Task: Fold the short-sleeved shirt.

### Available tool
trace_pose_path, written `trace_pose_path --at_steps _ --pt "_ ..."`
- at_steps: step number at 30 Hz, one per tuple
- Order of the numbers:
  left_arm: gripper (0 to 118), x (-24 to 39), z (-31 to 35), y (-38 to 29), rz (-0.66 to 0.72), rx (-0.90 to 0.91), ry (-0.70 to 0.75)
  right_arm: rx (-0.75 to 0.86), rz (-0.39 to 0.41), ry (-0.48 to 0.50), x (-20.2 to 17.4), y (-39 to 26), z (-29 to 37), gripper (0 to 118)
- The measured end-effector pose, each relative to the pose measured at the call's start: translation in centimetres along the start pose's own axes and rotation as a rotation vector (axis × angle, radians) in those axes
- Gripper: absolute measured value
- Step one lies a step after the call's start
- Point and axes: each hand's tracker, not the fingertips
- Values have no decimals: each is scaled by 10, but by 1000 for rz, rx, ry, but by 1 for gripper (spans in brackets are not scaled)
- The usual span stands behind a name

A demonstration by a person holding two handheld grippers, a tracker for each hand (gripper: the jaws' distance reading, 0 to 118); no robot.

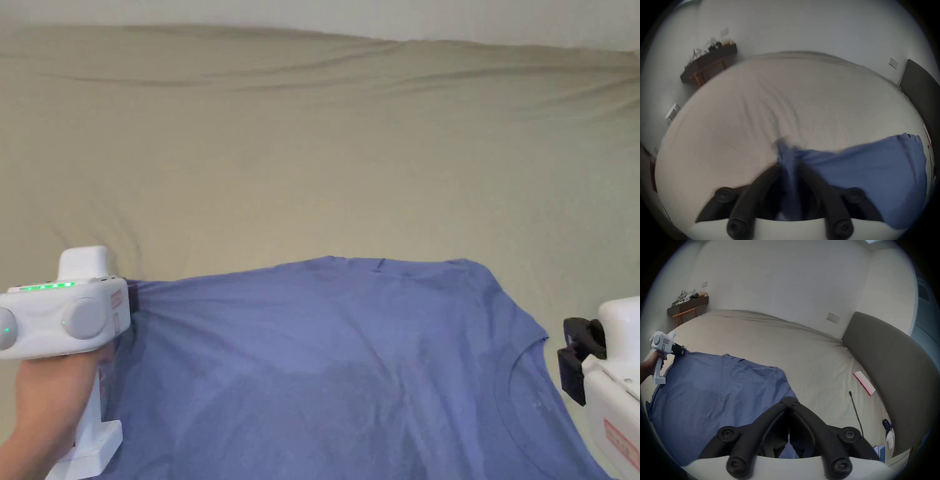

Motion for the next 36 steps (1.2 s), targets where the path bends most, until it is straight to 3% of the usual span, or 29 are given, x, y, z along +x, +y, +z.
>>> trace_pose_path --at_steps 6,7,9,10,15,18,19,20,21,22,24,28,36 --pt "5 -15 45 8 -11 6 -120 -89 -16 74 18 38 -81 6" --pt "5 -16 54 10 -23 15 -137 -122 -25 85 21 42 -99 30" --pt "5 -19 70 14 -55 36 -149 -254 -15 101 25 49 -143 96" --pt "5 -21 78 14 -60 43 -155 -316 0 144 24 50 -163 107" --pt "5 -29 106 9 -58 67 -185 -401 -26 121 19 43 -230 107" --pt "5 -31 114 3 -79 75 -186 -429 -30 130 11 36 -234 103" --pt "5 -30 116 1 -91 73 -183 -411 -40 130 10 37 -230 87" --pt "4 -31 114 0 -105 74 -178 -404 -55 163 12 40 -225 62" --pt "5 -30 114 -1 -119 76 -173 -388 -92 238 12 42 -219 37" --pt "5 -28 114 -2 -128 77 -167 -375 -110 259 10 43 -214 3" --pt "5 -27 114 -2 -127 69 -168 -343 2 149 0 47 -202 3" --pt "5 -25 132 2 -115 105 -159 -242 -74 169 13 58 -158 3" --pt "5 -39 221 37 -59 301 -132 26 -126 173 70 92 -16 3"
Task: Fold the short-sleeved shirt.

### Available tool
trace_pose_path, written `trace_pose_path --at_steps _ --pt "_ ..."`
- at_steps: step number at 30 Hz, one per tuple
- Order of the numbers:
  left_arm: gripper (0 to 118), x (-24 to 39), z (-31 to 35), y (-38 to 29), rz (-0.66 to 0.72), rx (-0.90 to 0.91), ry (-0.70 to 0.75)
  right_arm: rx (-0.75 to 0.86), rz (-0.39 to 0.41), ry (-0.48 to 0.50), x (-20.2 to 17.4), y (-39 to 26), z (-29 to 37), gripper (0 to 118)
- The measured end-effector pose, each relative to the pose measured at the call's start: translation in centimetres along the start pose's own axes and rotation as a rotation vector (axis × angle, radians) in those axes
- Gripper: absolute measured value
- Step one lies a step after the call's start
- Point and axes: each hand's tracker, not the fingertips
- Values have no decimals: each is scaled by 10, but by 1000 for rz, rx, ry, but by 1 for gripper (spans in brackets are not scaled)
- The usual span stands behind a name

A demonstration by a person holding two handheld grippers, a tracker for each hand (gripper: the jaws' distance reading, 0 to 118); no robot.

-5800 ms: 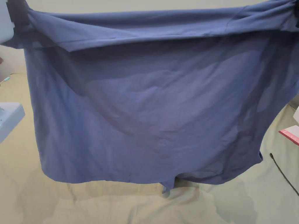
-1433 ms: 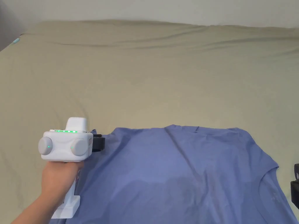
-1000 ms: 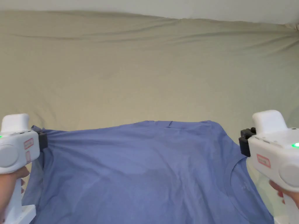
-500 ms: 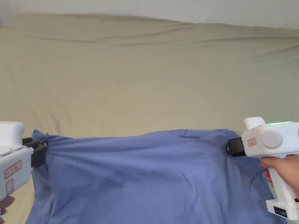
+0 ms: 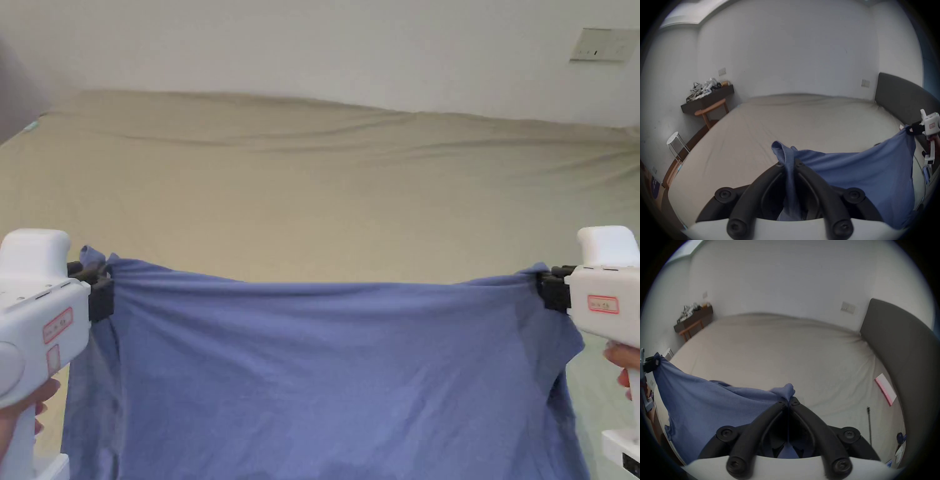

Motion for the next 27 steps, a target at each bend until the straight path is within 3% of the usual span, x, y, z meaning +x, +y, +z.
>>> trace_pose_path --at_steps 3,7,10,18,22,27 --pt "5 -2 39 27 -1 91 11 124 -6 -37 3 12 62 3" --pt "5 -6 91 61 -42 230 77 299 -86 -87 6 29 141 3" --pt "5 -10 127 83 -4 281 44 400 -105 -72 7 39 193 3" --pt "4 -9 195 119 -19 443 53 601 10 -222 -8 66 291 3" --pt "4 -19 212 141 31 488 46 640 26 -256 -5 81 315 3" --pt "4 -22 218 173 0 531 59 683 64 -308 -5 104 325 3"
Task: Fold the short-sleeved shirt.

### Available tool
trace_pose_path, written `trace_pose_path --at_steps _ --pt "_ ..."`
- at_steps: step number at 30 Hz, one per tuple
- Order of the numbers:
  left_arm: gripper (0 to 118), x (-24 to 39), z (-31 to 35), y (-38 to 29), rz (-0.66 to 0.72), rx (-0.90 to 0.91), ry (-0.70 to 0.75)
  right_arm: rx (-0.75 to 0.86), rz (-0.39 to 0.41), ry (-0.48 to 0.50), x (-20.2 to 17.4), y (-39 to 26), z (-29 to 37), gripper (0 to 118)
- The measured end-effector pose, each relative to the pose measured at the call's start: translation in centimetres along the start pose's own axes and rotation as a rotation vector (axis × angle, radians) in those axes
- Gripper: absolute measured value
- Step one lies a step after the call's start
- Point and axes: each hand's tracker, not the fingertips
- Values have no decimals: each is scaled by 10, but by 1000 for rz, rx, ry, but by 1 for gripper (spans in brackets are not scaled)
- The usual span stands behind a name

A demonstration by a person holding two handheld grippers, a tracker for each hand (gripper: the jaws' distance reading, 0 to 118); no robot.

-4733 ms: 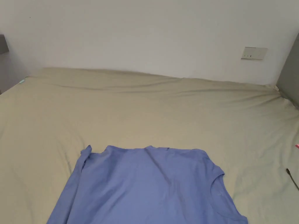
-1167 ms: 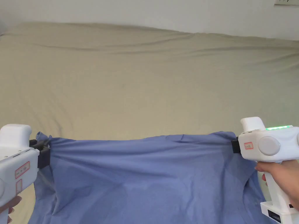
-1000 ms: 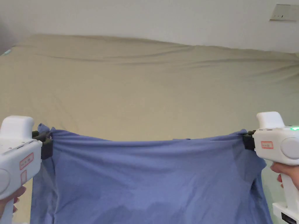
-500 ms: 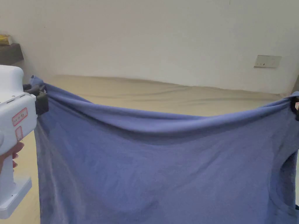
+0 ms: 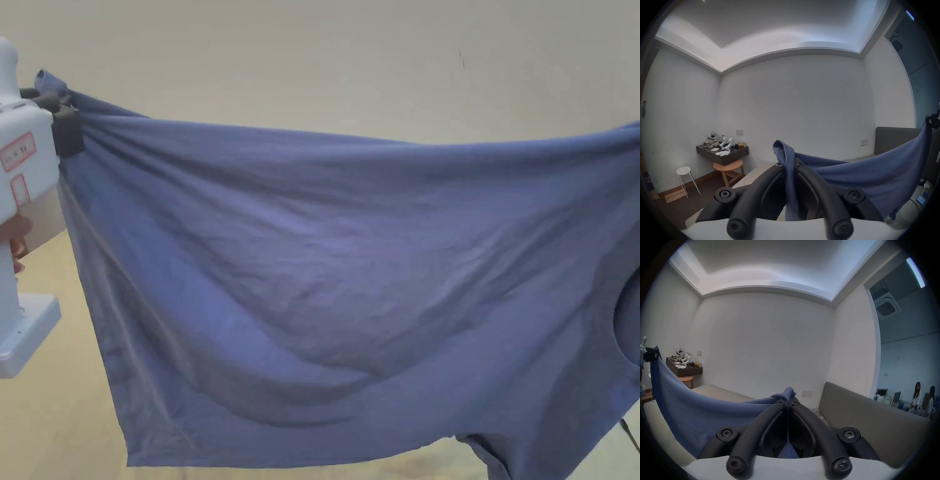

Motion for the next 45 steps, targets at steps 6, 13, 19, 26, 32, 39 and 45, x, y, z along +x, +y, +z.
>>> trace_pose_path --at_steps 6,13,19,26,32,39,45 --pt "4 2 -33 36 20 29 10 48 54 -46 -13 21 -33 3" --pt "4 8 -91 63 9 27 34 55 16 -42 -19 37 -90 3" --pt "4 10 -153 70 -7 7 39 47 40 -73 -29 42 -150 3" --pt "4 10 -217 63 25 -51 33 42 86 -84 -40 38 -213 3" --pt "4 23 -269 49 19 -78 44 20 100 -99 -46 22 -259 3" --pt "4 40 -265 -13 0 -163 8 -93 111 -54 -56 -46 -270 3" --pt "4 47 -257 -102 -12 -314 -24 -255 81 7 -67 -140 -256 3"
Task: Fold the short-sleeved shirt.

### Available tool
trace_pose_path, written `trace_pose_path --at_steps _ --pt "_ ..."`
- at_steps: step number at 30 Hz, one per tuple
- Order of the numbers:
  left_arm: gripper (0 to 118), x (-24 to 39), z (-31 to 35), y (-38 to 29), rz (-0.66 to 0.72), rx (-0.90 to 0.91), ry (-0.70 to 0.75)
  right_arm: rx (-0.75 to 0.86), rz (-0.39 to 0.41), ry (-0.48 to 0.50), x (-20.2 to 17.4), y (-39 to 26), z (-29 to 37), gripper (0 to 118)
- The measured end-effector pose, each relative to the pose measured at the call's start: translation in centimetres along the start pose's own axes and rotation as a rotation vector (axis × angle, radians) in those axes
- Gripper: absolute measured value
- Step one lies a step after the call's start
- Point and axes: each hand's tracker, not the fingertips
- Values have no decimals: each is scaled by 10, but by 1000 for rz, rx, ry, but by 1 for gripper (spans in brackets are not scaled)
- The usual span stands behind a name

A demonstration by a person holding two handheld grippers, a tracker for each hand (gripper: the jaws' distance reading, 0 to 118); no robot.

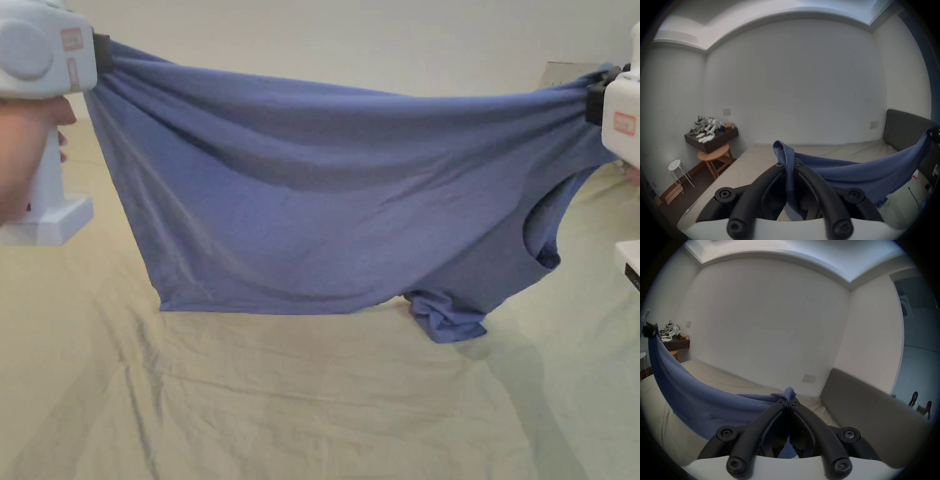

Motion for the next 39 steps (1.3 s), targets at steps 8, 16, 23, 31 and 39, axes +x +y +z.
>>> trace_pose_path --at_steps 8,16,23,31,39 --pt "4 1 16 -144 -40 -221 -53 -257 58 102 -28 -141 51 3" --pt "4 -23 104 -290 -123 -472 -121 -542 -40 265 -38 -258 158 3" --pt "4 -32 162 -379 -227 -706 -144 -768 138 360 -53 -334 222 3" --pt "4 -56 203 -396 -189 -745 -160 -864 91 322 -47 -336 263 3" --pt "4 -61 224 -391 -200 -750 -172 -946 30 347 -28 -322 275 3"
